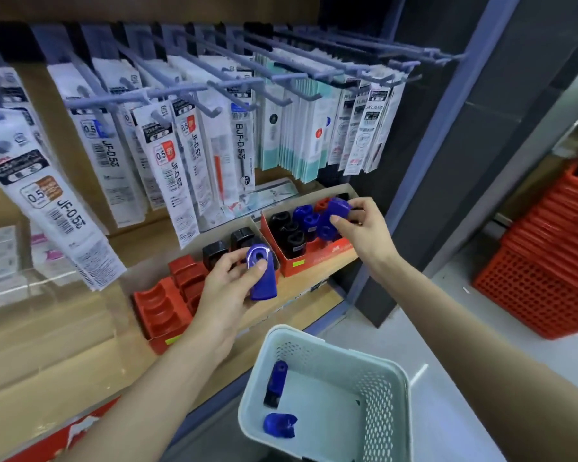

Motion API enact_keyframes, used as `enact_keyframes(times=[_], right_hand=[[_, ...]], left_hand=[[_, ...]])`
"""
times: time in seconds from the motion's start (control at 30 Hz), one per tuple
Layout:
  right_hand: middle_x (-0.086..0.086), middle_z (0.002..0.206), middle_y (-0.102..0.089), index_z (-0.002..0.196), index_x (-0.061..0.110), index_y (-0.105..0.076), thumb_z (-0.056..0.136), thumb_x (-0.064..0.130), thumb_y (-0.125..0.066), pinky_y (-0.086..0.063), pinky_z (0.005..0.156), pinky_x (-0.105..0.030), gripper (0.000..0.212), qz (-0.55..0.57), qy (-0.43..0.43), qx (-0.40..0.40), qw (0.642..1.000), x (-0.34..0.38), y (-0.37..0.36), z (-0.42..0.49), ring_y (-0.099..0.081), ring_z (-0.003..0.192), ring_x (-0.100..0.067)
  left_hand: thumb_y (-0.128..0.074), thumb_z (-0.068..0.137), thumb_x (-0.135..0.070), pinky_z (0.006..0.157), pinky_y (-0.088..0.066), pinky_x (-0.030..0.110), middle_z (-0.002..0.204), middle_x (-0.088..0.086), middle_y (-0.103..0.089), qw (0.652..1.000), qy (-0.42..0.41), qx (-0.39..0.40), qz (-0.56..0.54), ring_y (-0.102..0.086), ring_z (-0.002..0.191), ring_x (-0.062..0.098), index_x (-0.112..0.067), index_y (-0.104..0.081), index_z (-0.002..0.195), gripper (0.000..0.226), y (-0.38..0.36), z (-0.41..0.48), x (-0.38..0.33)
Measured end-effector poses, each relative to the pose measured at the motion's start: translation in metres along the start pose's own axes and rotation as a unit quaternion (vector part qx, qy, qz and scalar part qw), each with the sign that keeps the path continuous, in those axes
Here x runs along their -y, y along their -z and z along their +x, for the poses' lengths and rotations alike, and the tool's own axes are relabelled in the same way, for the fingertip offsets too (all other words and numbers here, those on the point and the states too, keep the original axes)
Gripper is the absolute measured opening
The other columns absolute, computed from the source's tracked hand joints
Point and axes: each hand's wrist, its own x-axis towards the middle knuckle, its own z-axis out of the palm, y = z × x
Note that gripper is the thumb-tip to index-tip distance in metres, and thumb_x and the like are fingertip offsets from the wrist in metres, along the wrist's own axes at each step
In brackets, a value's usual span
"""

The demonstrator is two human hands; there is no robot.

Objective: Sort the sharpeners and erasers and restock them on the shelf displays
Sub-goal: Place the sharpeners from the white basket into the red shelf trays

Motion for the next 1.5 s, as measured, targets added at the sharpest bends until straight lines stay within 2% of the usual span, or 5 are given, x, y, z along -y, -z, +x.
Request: enact_keyframes(times=[0.2, 0.9, 1.17, 1.3, 1.5], right_hand=[[-0.002, 0.105, -0.059, 0.131, 0.023, -0.047, 0.096, 0.015, -0.052, -0.057, 0.075, -0.037, 0.036, -0.023, 0.002, 0.057, 0.998, -0.014, 0.005, 0.006, -0.064, 0.094, -0.022], [-0.006, 0.093, -0.067, 0.107, 0.011, -0.046, 0.087, -0.002, -0.061, -0.054, 0.082, -0.029, 0.028, 0.115, 0.014, 0.194, 0.974, 0.006, -0.081, -0.046, -0.065, 0.087, -0.018], [-0.012, 0.099, -0.066, 0.11, 0.022, -0.051, 0.089, 0.004, -0.059, -0.052, 0.077, -0.027, 0.028, 0.07, 0.025, 0.255, 0.964, 0.011, -0.098, -0.081, -0.063, 0.087, -0.016], [-0.006, 0.11, -0.058, 0.124, 0.025, -0.05, 0.094, 0.012, -0.054, -0.048, 0.083, -0.025, 0.033, -0.101, 0.103, 0.314, 0.939, 0.008, -0.107, -0.098, -0.057, 0.098, -0.013], [-0.001, 0.118, -0.048, 0.125, 0.017, -0.047, 0.093, 0.012, -0.053, -0.043, 0.091, -0.029, 0.033, -0.344, 0.157, 0.347, 0.858, -0.008, -0.104, -0.112, -0.051, 0.106, -0.02]], left_hand=[[-0.061, 0.088, -0.008, 0.085, -0.053, 0.036, 0.107, -0.001, -0.067, 1.0, 0.009, -0.018, 0.019, -0.064, 0.098, 0.015, -0.023, -0.058, 0.109, 0.026, 0.01, 0.002, 0.009], [-0.068, 0.073, -0.027, 0.094, -0.048, 0.049, 0.1, -0.005, -0.072, 0.989, -0.049, -0.12, 0.067, -0.065, 0.101, 0.018, -0.029, -0.063, 0.109, 0.036, 0.074, -0.055, -0.006], [-0.053, 0.093, -0.019, 0.059, -0.055, 0.025, 0.1, -0.007, -0.066, 0.986, -0.06, -0.12, 0.102, -0.069, 0.075, 0.01, -0.033, -0.056, 0.108, 0.021, 0.091, -0.082, -0.018], [-0.052, 0.094, -0.022, 0.038, -0.036, 0.017, 0.081, 0.005, -0.06, 0.973, -0.075, -0.118, 0.181, -0.053, 0.045, 0.004, -0.02, -0.051, 0.115, 0.021, 0.101, -0.092, -0.023], [-0.069, 0.083, -0.012, 0.052, -0.042, 0.01, 0.089, -0.001, -0.062, 0.948, -0.107, -0.139, 0.264, -0.056, 0.066, 0.003, -0.024, -0.054, 0.086, 0.019, 0.119, -0.093, -0.032]])
